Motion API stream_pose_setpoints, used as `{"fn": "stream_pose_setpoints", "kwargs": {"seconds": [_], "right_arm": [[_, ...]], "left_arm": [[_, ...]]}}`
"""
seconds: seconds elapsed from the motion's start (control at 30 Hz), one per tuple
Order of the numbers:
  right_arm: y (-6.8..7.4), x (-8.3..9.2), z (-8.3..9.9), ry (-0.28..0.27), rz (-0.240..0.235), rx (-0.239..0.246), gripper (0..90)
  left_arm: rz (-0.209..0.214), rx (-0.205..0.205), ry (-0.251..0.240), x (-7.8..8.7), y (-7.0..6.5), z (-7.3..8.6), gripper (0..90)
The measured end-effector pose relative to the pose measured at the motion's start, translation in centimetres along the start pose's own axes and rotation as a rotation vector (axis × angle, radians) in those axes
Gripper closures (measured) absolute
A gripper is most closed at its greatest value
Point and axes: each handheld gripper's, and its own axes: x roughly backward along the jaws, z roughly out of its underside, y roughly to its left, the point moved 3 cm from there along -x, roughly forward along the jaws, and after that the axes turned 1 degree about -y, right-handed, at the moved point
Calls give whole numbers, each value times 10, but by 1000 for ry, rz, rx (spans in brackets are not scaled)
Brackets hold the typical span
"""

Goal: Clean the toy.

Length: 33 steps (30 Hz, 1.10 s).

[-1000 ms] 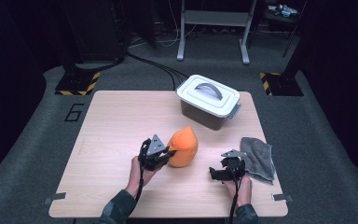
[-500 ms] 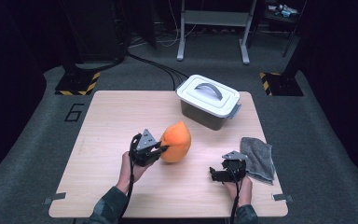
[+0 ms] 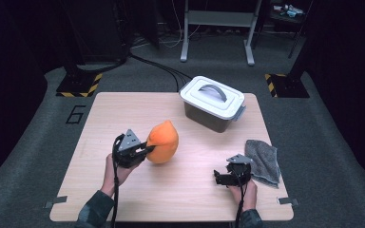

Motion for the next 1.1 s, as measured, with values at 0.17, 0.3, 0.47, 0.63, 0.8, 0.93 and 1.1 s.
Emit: {"fn": "stream_pose_setpoints", "kwargs": {"seconds": [0.17,0.3,0.47,0.63,0.8,0.93,1.1], "right_arm": [[0,0,0,0,-1,0,67],[0,0,0,-3,-2,3,71],[0,0,0,-7,-5,11,75],[0,0,0,-12,-3,9,77],[0,0,0,-13,-4,6,79],[0,0,0,-11,-4,13,80],[1,0,0,-14,-5,4,82]], "left_arm": [[-34,9,6,14,13,7,779],[-65,24,6,26,23,13,778],[-95,43,6,37,34,19,778],[-128,57,12,50,44,25,778],[-152,83,18,63,55,32,778],[-183,96,16,74,64,37,778],[-236,109,19,90,76,44,777]]}}
